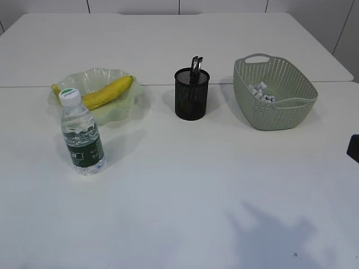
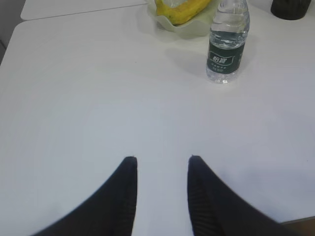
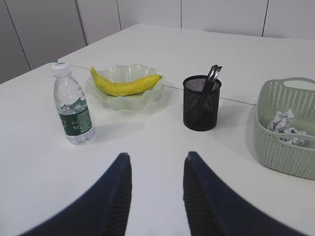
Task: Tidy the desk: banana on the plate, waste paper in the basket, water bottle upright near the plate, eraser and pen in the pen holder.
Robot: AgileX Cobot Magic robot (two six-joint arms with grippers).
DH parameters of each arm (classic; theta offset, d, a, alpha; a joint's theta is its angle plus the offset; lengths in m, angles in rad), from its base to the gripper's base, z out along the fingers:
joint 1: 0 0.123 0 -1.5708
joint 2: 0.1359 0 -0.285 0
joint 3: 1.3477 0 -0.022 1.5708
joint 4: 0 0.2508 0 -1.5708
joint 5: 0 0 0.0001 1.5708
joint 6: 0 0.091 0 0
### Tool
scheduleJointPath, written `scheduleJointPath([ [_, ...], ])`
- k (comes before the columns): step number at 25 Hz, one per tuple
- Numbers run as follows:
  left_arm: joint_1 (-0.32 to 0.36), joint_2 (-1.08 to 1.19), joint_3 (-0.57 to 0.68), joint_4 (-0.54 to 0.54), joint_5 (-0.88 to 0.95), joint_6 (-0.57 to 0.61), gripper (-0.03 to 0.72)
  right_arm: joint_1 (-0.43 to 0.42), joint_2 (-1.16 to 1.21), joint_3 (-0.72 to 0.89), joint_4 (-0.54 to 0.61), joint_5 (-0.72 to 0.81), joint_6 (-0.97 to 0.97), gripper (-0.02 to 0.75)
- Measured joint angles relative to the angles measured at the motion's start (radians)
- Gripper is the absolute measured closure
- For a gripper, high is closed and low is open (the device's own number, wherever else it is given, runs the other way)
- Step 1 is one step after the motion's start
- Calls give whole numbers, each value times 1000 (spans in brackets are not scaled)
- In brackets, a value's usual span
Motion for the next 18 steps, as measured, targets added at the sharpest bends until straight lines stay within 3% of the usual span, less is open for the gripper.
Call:
scheduleJointPath([
  [18,0,0,0,0,0,0,449,0,0,0,-4,-1,9,474],
])
